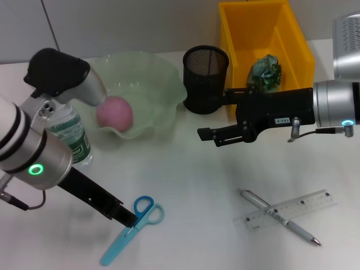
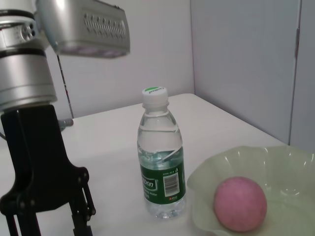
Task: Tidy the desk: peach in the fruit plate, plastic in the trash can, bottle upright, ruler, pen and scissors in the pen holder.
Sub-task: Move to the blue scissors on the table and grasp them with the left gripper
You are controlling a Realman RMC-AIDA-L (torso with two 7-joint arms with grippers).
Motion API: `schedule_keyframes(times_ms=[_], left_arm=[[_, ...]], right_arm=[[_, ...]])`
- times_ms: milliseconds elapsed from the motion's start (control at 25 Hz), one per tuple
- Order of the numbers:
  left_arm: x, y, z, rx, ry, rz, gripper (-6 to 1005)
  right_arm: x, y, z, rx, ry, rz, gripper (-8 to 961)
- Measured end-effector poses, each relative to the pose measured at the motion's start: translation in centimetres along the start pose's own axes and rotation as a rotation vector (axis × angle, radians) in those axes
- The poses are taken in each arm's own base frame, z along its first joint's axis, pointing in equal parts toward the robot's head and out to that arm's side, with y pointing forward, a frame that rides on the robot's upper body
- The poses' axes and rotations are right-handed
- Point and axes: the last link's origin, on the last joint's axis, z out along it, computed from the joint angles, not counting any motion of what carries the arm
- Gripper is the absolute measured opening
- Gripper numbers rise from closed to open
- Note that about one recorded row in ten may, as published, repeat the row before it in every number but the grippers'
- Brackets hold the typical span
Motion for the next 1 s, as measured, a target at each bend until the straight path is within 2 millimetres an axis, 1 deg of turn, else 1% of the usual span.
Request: schedule_keyframes(times_ms=[160,600,1000], left_arm=[[0.3,0.1,1.0,-0.006,-0.032,-0.017,669],[0.5,0.8,2.3,0.004,-0.059,0.007,669],[0.5,1.1,3.1,0.011,-0.075,0.027,668]], right_arm=[[-0.1,-0.1,-0.1,0.0,0.006,-0.01,820],[0.0,-0.2,-0.1,0.0,0.027,-0.014,820],[0.2,-0.2,-0.2,0.001,0.028,-0.009,820]])
